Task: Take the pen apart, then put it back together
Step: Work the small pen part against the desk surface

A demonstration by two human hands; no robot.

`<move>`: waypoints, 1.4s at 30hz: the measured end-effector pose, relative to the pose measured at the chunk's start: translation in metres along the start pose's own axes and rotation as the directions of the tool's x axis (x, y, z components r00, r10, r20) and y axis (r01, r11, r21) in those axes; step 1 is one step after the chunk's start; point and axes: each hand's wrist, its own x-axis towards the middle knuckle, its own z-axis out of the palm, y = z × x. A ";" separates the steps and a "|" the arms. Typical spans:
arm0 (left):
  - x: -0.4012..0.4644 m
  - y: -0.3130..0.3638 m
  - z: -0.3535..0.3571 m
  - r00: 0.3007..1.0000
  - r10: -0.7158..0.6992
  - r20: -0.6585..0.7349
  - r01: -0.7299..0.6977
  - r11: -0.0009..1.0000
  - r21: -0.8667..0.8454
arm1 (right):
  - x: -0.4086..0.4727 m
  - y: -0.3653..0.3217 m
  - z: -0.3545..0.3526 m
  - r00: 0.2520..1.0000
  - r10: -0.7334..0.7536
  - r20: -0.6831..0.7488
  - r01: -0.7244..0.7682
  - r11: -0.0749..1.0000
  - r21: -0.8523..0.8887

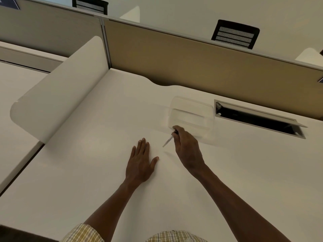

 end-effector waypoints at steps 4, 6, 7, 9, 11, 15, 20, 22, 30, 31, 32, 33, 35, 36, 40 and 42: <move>-0.001 0.001 -0.001 1.000 0.002 0.001 -0.002 1.000 -0.011 | 0.000 0.006 0.004 0.993 0.061 0.103 -0.060 0.998 -0.011; -0.001 0.000 -0.001 1.000 -0.001 -0.001 0.001 1.000 -0.003 | 0.002 0.006 0.005 0.991 0.065 0.120 -0.062 0.998 -0.023; -0.001 0.000 -0.001 1.000 -0.001 0.004 0.001 1.000 0.001 | 0.001 0.007 0.004 0.990 0.073 0.121 -0.071 0.997 -0.022; 0.000 0.001 -0.001 1.000 0.002 0.003 -0.002 1.000 0.001 | -0.001 0.010 0.003 0.990 0.085 0.114 -0.083 0.996 -0.025; 0.000 0.003 -0.002 1.000 0.004 0.000 -0.004 1.000 -0.012 | -0.002 0.011 0.003 0.989 0.093 0.112 -0.091 0.996 -0.021; -0.001 0.001 -0.002 1.000 0.003 0.001 -0.003 1.000 -0.004 | -0.002 0.011 0.002 0.988 0.096 0.117 -0.096 0.995 -0.002; 0.000 0.001 -0.002 1.000 0.004 0.003 -0.004 1.000 -0.013 | 0.002 0.011 0.000 0.992 0.078 0.095 -0.080 0.996 0.023; 0.000 0.000 -0.001 1.000 0.004 0.005 -0.004 1.000 -0.002 | 0.004 0.010 -0.003 0.995 0.065 0.079 -0.067 0.997 0.029; 0.000 -0.001 0.002 1.000 0.002 0.000 -0.002 1.000 -0.016 | 0.014 0.003 -0.017 1.000 0.018 -0.025 -0.017 0.999 0.045; 0.000 -0.001 0.002 1.000 0.001 0.004 -0.001 1.000 -0.017 | 0.016 0.002 -0.019 0.999 0.012 -0.033 -0.010 0.999 0.050; 0.000 -0.001 0.002 1.000 0.001 0.006 -0.001 1.000 -0.017 | 0.017 0.001 -0.020 0.999 0.005 -0.041 -0.003 0.999 0.052; 0.000 -0.002 0.002 1.000 0.001 0.005 -0.001 1.000 -0.017 | 0.018 0.000 -0.022 0.999 -0.001 -0.049 0.004 0.999 0.051; 0.000 -0.002 0.002 1.000 0.001 -0.002 -0.002 1.000 -0.028 | 0.019 -0.002 -0.026 0.998 -0.010 -0.062 0.013 0.999 0.049; 0.000 -0.002 0.001 1.000 0.000 -0.004 -0.001 0.999 -0.038 | 0.019 -0.003 -0.029 0.998 -0.012 -0.069 0.016 0.999 0.050; 0.001 -0.002 -0.001 1.000 -0.009 0.022 0.011 0.997 -0.074 | 0.018 -0.006 -0.039 0.995 -0.021 -0.099 0.027 0.998 0.061; 0.003 -0.003 -0.003 0.998 -0.010 0.062 0.017 0.994 -0.106 | 0.018 -0.008 -0.044 0.993 -0.026 -0.117 0.034 0.997 0.067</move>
